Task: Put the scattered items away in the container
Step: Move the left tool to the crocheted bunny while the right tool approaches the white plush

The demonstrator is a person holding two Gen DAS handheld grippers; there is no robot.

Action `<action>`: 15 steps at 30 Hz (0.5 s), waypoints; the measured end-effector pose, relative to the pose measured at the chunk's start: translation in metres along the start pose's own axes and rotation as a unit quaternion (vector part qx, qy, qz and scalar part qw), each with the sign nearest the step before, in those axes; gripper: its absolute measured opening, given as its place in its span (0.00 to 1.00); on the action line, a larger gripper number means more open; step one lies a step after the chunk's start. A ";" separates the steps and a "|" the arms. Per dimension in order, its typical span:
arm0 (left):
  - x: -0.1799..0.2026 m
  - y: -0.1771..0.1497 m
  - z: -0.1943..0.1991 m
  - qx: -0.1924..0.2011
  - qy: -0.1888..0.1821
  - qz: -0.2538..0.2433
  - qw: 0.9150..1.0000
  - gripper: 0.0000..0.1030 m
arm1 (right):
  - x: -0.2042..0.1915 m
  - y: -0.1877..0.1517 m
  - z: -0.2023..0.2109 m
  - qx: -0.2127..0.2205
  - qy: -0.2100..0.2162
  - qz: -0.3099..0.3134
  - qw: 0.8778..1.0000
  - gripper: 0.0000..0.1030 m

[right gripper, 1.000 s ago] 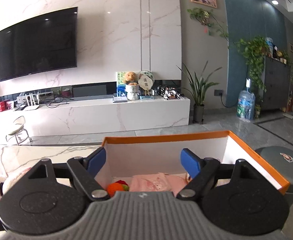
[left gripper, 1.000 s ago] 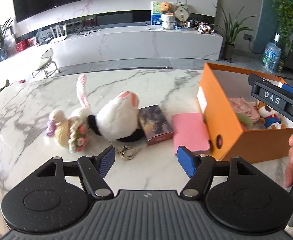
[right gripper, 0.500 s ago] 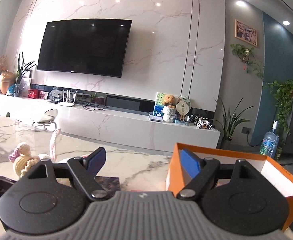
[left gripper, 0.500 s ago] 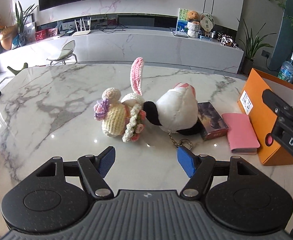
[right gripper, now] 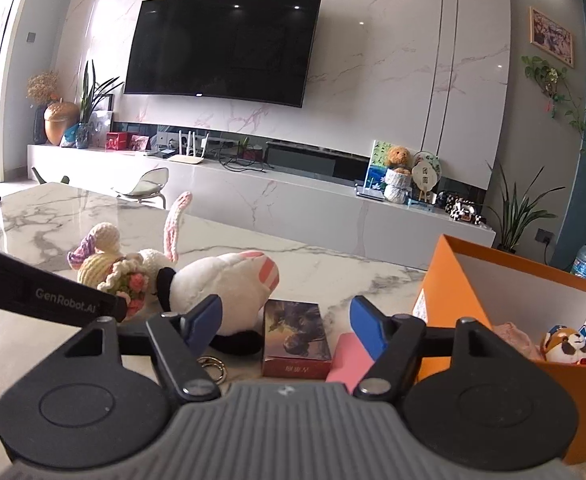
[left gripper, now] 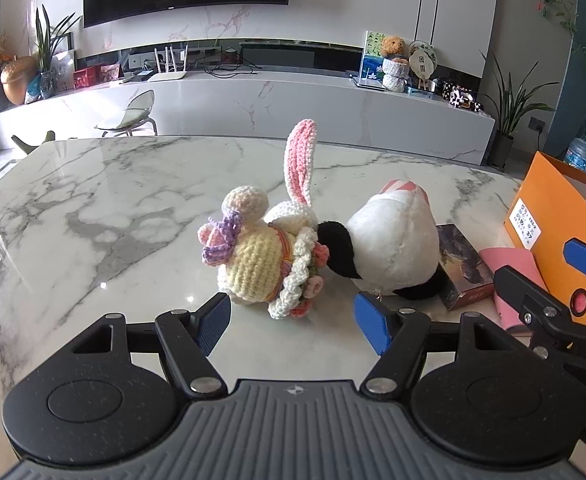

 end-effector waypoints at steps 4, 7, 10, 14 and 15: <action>-0.004 0.011 -0.008 -0.002 0.014 -0.009 1.000 0.78 | -0.009 0.003 -0.016 -0.023 0.023 0.008 0.999 0.65; -0.008 0.021 -0.014 0.002 0.014 -0.004 1.000 0.81 | -0.015 0.012 -0.029 -0.029 0.033 0.000 0.999 0.65; -0.015 0.031 -0.021 0.003 0.021 0.002 1.000 0.84 | -0.020 0.025 -0.043 -0.031 0.038 -0.004 0.999 0.65; -0.026 0.040 -0.031 -0.001 0.002 0.012 1.000 0.86 | -0.018 0.033 -0.062 -0.048 0.066 -0.019 0.997 0.65; -0.028 0.042 -0.033 -0.001 -0.005 0.019 1.000 0.86 | -0.016 0.035 -0.067 -0.053 0.076 -0.032 0.995 0.66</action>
Point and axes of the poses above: each gripper's, at about its wrist camera, not at the fingertips, and z roughly against the way its jaws point, x to its right, y to its top, the point moved 3 cm from there along -z, roughly the way its jaws point, and after that the axes turned 13 degrees about -x, right-handed, at the moved point
